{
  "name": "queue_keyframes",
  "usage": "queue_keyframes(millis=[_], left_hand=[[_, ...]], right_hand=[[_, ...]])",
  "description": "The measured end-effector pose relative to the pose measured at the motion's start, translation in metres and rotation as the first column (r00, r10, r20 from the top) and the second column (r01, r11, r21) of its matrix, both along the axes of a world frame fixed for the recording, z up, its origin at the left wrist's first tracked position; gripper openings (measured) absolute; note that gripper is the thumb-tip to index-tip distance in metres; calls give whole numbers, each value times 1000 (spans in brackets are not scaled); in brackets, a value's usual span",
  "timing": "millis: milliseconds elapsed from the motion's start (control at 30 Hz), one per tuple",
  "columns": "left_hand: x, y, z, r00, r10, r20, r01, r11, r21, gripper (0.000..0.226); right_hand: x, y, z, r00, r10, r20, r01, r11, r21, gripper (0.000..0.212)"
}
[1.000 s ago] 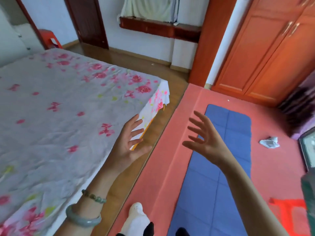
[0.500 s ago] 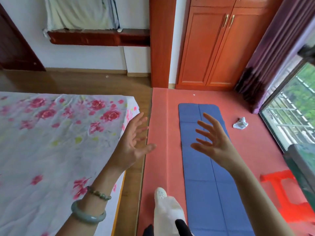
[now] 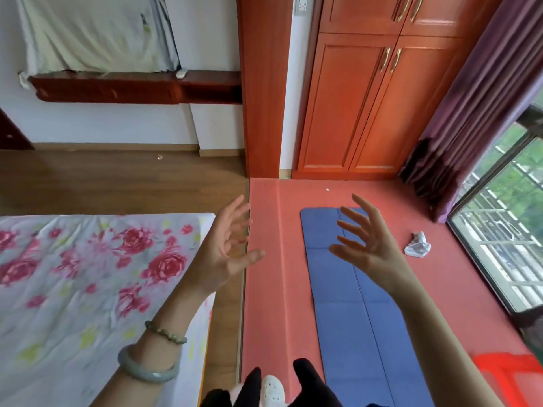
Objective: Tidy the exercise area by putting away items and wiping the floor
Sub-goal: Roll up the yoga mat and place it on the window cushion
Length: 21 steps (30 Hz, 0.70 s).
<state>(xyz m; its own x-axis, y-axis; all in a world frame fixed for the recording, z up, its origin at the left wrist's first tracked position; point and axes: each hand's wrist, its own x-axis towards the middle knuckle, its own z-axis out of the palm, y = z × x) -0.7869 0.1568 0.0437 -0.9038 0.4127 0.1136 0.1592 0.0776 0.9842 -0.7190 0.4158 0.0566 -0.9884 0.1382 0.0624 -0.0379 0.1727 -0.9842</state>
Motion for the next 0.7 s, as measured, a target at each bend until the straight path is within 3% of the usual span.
queue_keyframes(millis=[233, 700], left_hand=[[-129, 9, -15, 999, -19, 35, 20, 1000, -2, 99], [-476, 60, -13, 928, -374, 10, 373, 923, -96, 93]], right_hand=[[-120, 12, -8, 999, -13, 52, 11, 999, 34, 88], [-381, 36, -20, 951, -308, 25, 308, 951, 5, 86]])
